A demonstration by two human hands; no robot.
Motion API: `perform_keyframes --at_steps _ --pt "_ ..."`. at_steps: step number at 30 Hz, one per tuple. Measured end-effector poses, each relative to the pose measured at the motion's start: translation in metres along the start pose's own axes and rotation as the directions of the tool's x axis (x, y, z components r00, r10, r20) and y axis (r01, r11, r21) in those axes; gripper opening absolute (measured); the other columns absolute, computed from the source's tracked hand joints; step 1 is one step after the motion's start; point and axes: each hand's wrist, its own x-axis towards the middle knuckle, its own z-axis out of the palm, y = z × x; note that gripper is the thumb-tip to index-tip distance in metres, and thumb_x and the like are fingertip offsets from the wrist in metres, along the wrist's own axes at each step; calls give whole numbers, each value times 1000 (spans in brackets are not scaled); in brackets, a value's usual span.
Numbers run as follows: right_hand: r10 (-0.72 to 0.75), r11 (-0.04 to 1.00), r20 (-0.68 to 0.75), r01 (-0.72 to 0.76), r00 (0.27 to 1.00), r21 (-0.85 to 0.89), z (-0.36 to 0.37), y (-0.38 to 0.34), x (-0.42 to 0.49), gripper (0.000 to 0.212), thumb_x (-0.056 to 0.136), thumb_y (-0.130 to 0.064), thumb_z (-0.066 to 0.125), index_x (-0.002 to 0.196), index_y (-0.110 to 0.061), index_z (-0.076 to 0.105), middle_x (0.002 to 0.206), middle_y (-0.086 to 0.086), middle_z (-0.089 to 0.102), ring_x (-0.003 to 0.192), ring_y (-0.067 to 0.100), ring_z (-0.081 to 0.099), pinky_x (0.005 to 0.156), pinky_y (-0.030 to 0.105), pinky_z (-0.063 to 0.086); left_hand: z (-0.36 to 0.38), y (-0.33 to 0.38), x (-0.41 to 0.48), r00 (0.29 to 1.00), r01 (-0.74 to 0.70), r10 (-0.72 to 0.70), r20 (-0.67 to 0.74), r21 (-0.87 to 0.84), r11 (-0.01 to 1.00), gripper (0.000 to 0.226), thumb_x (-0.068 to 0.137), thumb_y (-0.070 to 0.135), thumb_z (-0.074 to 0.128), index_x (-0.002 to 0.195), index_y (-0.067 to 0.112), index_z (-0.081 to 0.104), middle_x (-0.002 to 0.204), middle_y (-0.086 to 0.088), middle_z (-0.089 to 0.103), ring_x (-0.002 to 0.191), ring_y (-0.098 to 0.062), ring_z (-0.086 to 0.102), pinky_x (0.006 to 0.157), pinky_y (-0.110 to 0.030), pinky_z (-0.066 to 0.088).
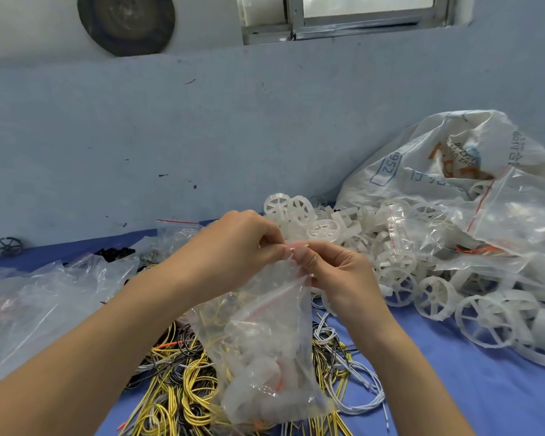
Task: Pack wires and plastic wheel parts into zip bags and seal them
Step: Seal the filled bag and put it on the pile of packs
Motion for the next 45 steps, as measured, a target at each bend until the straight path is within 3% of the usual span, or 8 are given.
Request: perform_keyframes --at_steps 5,13,21,26,31,39,45 --pt "-28 1000 -33 28 999 0 -2 1 0 9 77 -30 72 81 -28 81 76 -6 74 66 3 62 65 18 52 3 -3 2 1000 7 -7 6 -30 1000 19 89 47 62 85 31 73 72 19 66 71 4 59 62 -22 48" --pt "-33 999 -91 31 995 -26 -1 2 0 8 76 -34 73 80 -32 80 73 -7 73 63 3 60 63 17 50 6 -15 -5 999 0 -1 -34 -36 999 16 90 46 60 82 36 70 70 27 63 76 11 58 63 -20 49" --pt "-19 1000 -158 16 987 -25 -5 2 1 12 85 -18 72 78 -25 79 71 -6 73 61 1 61 61 14 50 2 -26 -16 999 -15 15 -29 -21 1000 13 89 48 57 77 44 61 70 30 60 79 15 57 56 -6 37" --pt "-17 1000 -193 11 981 -28 -5 3 1 10 86 -19 72 80 -24 79 73 -5 74 63 3 61 62 16 51 3 -29 -17 998 -11 11 -55 4 1000 16 90 49 54 84 40 65 75 28 60 78 13 56 57 -8 39" --pt "-9 1000 -203 3 979 -31 -6 3 0 6 85 -20 73 83 -22 78 74 -4 74 63 3 61 62 16 50 3 -35 -20 997 -9 10 -73 23 1000 21 90 53 51 85 38 65 79 23 63 74 4 58 67 -25 51" --pt "-1 1000 -237 -5 971 -26 -10 1 -1 6 85 -18 73 86 -20 78 75 -4 74 65 4 61 67 19 54 -1 -44 -27 996 -15 17 -90 22 1000 15 90 51 52 77 45 55 74 25 60 71 5 58 61 -17 40" --pt "11 1000 -301 -20 953 -25 -16 -2 2 7 86 -17 72 83 -22 77 68 -3 70 58 5 57 57 18 51 -5 -51 -32 995 0 0 -105 -3 1000 15 88 52 51 78 42 57 73 21 60 69 5 57 58 -17 41"
